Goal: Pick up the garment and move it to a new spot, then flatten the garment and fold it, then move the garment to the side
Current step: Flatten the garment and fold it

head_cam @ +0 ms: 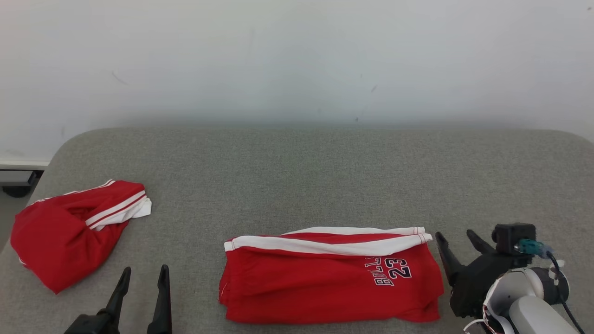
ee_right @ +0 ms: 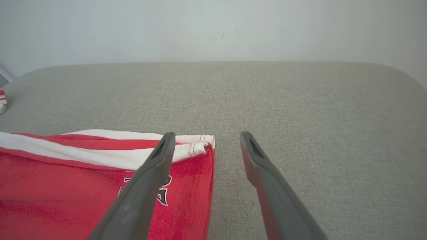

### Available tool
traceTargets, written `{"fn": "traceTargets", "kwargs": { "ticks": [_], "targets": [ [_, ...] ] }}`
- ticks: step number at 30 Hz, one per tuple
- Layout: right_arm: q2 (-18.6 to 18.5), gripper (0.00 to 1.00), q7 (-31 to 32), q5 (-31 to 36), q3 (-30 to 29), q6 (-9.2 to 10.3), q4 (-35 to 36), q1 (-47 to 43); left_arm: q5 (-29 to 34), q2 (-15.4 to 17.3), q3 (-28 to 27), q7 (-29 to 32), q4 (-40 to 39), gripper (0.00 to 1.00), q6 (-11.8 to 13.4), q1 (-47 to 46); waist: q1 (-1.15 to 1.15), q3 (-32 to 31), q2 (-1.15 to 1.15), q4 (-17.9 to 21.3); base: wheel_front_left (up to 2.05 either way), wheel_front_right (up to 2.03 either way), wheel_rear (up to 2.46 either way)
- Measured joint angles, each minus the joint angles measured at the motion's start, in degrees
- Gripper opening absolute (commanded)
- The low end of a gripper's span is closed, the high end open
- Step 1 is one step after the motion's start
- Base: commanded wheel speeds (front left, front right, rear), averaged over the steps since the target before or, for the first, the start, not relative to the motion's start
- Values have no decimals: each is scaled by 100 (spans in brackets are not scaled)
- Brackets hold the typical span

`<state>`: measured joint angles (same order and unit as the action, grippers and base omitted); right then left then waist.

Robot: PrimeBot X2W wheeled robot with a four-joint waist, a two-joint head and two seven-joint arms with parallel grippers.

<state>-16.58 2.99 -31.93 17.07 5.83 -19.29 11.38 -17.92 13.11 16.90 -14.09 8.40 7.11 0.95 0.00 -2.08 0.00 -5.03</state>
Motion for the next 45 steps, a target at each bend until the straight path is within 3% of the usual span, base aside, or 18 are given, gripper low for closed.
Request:
{"fn": "traceTargets", "kwargs": {
  "ticks": [10,24,25,26,28,29,39,45],
  "targets": [
    [-30,100,1495,-179,422,-253,-1100,828,188,-99,-86,165,-200,100,0,5,0,97,0,-123,0,0,0],
    [281,100,2430,-383,648,-492,-2000,1145,231,-141,-87,403,-364,100,0,-6,0,246,-1,-274,0,0,0],
    [304,87,2441,-383,668,-508,-2022,1170,231,-141,-87,410,-365,100,0,-6,0,249,0,-277,0,0,0],
    [331,52,2476,-383,673,-530,-2060,1181,231,-141,-89,433,-366,100,0,-6,0,250,0,-278,0,0,0],
    [345,4,2479,-383,680,-552,-2149,1215,237,-142,-89,452,-369,100,0,-6,0,249,0,-279,0,0,0],
    [343,0,2484,-383,691,-588,-2184,1255,238,-142,-89,456,-369,100,0,-6,0,247,0,-278,0,0,0],
    [308,0,2431,-389,628,-737,-2428,1391,238,-153,-107,557,-381,100,0,-3,0,208,0,-208,0,0,0],
    [-172,0,2315,-424,470,-817,-2509,1557,223,-181,-148,593,-422,100,0,18,0,194,0,-133,0,0,0]
  ]
}}
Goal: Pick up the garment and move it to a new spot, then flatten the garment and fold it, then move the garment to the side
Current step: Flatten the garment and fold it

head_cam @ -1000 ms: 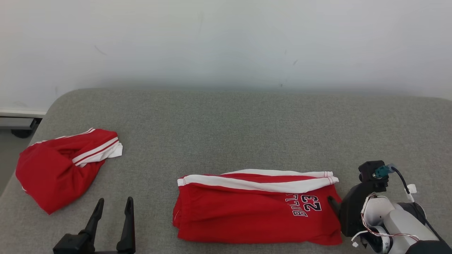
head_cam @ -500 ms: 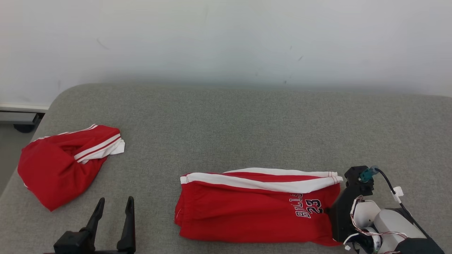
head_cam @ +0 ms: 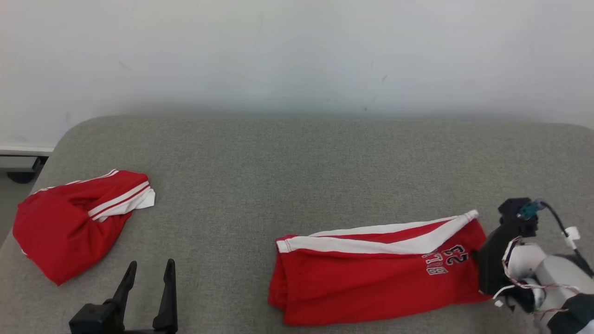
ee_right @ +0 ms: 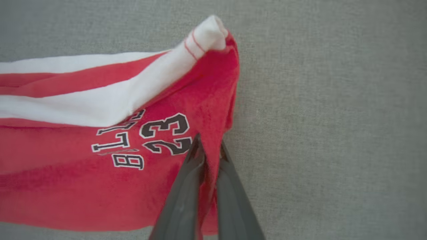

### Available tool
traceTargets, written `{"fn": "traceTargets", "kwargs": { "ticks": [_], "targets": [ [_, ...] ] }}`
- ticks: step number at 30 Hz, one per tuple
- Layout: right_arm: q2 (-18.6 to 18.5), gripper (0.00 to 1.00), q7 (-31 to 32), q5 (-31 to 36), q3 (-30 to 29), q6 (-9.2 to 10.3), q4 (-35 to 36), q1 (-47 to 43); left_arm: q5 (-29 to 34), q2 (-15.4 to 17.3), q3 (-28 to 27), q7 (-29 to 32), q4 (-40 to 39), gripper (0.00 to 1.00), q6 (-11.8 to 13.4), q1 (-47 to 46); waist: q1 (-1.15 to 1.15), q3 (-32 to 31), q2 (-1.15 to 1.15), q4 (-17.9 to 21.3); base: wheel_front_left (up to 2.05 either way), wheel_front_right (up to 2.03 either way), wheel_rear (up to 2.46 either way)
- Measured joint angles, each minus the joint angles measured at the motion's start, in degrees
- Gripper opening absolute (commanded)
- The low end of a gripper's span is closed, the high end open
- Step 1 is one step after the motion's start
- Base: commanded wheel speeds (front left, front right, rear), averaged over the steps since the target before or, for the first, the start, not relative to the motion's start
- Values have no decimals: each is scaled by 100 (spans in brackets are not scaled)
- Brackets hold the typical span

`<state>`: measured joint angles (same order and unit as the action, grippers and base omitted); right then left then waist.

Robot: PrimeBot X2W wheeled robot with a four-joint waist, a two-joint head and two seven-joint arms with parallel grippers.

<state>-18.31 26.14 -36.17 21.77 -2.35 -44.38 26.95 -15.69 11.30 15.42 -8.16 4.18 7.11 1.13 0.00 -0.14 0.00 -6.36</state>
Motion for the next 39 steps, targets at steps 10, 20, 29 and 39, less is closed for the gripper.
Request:
{"fn": "traceTargets", "kwargs": {
  "ticks": [10,20,29,39],
  "targets": [
    [-241,0,227,-579,-279,-391,188,165,-56,-70,9,41,-8,100,0,96,0,-42,0,150,0,0,0],
    [170,0,1616,-2145,-360,-474,1573,135,-88,-157,64,109,13,100,-2,99,0,-146,0,190,0,0,0],
    [427,0,2380,-2786,-213,-474,2540,-233,-90,-212,154,157,25,100,-9,91,0,-167,0,12,0,0,0],
    [749,0,2581,-2831,-77,-57,2821,-332,-91,-252,247,216,33,100,-62,-34,0,-66,0,-185,0,0,0]
  ]
}}
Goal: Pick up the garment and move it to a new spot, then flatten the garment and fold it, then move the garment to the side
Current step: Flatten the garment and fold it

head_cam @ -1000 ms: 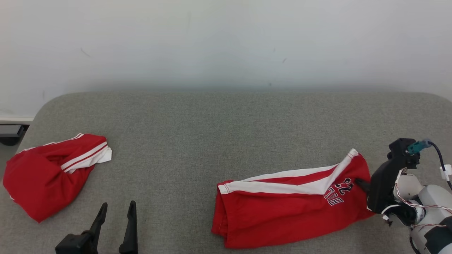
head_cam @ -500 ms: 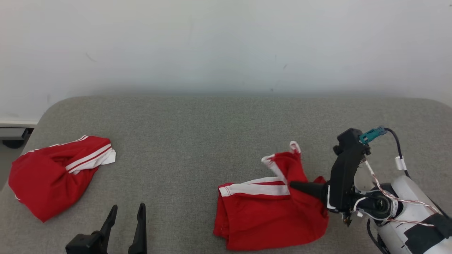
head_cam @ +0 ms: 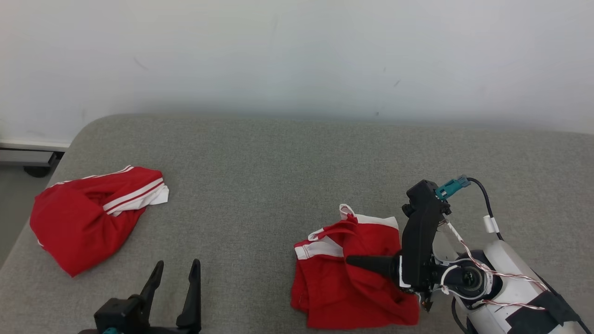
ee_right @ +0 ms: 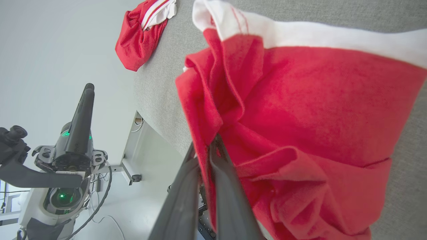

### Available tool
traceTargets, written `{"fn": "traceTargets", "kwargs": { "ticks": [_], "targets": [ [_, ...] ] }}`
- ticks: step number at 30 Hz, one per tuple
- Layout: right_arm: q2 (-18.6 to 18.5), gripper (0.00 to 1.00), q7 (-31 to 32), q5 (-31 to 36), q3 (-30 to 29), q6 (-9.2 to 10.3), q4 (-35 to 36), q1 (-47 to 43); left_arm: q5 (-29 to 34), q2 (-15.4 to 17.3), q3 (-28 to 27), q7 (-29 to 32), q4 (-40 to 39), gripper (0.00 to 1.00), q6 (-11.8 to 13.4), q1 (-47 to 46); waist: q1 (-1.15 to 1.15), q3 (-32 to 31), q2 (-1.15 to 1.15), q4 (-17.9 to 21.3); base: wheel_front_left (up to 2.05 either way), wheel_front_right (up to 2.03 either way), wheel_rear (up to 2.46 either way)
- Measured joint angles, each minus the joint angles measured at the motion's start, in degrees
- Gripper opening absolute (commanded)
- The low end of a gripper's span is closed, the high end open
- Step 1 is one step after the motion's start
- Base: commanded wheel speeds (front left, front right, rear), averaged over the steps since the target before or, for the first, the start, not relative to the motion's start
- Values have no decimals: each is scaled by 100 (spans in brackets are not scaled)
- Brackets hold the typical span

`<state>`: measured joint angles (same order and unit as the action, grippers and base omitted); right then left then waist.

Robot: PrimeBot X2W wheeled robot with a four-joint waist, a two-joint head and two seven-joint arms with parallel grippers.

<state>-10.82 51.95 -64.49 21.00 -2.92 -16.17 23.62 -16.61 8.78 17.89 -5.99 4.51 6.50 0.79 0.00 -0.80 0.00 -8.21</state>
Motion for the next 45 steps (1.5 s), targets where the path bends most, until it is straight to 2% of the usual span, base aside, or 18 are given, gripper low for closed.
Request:
{"fn": "traceTargets", "kwargs": {
  "ticks": [9,15,16,17,18,22,32,40,45],
  "targets": [
    [191,0,-112,240,70,486,-144,19,-1,-108,69,41,67,100,-46,-188,0,147,0,-185,0,0,0],
    [252,0,-155,363,157,592,-307,31,-27,-130,71,41,169,100,-51,-259,0,215,0,-269,0,0,0],
    [252,16,-155,370,164,593,-331,31,-33,-132,70,41,181,100,-51,-260,0,220,0,-277,0,0,0],
    [252,46,-157,371,164,593,-355,31,-33,-132,70,40,191,100,-51,-260,0,223,0,-283,0,0,0],
    [252,100,-168,371,158,593,-367,30,-34,-132,69,40,197,100,-51,-260,0,225,0,-288,0,0,0],
    [269,100,-250,361,76,593,-366,46,-69,-127,12,33,232,100,-51,-261,0,221,0,-273,0,0,0],
    [183,100,-811,109,-583,546,15,6,-113,-98,-20,-20,314,100,-49,-228,0,82,0,-154,0,0,0],
    [-637,100,-1141,1085,-399,545,107,-145,-76,-12,12,-66,235,100,-46,-186,0,7,0,-2,0,0,0],
    [-837,100,-1194,1405,-233,550,74,-246,54,-14,101,-66,185,100,-46,-130,0,5,0,-27,0,0,0]
  ]
}}
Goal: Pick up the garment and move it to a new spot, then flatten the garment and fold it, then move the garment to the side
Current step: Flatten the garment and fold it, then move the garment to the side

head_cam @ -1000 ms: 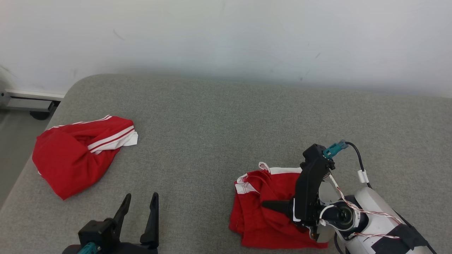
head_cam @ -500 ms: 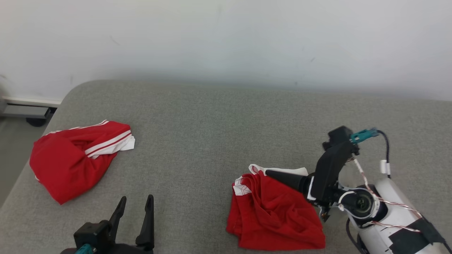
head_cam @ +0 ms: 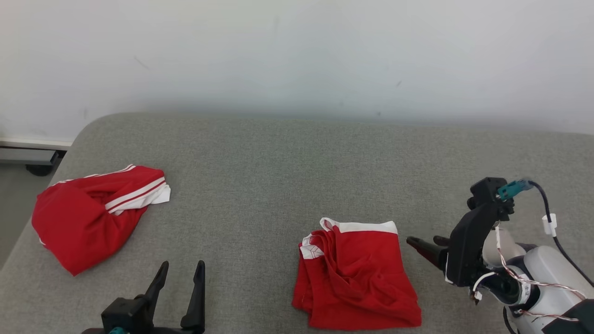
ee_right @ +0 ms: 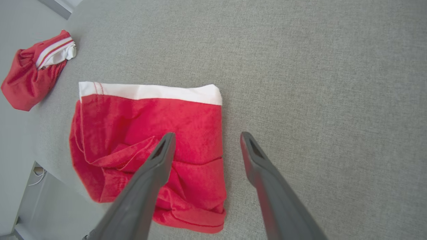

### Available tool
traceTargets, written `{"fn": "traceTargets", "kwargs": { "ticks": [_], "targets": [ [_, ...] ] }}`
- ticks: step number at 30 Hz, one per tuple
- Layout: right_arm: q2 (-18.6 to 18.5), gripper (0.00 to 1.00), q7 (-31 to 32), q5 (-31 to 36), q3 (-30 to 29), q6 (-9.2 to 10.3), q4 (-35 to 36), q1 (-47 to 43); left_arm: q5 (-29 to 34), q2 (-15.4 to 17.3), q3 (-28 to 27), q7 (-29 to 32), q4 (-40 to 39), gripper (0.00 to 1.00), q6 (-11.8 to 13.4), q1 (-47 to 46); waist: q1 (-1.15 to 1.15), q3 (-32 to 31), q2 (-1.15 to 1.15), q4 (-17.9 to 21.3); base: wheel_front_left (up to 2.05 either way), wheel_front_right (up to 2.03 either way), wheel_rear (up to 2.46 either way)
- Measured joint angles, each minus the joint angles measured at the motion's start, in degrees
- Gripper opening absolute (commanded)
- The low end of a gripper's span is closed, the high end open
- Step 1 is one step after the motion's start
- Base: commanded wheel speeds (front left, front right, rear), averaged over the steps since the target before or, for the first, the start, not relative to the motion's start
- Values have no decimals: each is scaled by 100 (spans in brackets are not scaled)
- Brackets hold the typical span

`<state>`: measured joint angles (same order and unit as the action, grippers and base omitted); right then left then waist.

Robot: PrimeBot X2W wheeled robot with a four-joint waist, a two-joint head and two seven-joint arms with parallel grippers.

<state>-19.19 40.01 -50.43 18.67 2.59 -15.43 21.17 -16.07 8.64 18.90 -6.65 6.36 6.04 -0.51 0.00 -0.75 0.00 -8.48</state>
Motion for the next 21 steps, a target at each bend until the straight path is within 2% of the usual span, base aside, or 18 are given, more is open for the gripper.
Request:
{"fn": "traceTargets", "kwargs": {
  "ticks": [17,21],
  "targets": [
    [192,100,68,274,389,151,-780,62,0,-29,37,32,-63,100,0,-29,0,220,0,-323,0,0,0],
    [349,100,83,292,444,171,-1026,187,-2,-85,35,33,-80,100,0,-122,0,322,0,-391,0,0,0]
  ]
}}
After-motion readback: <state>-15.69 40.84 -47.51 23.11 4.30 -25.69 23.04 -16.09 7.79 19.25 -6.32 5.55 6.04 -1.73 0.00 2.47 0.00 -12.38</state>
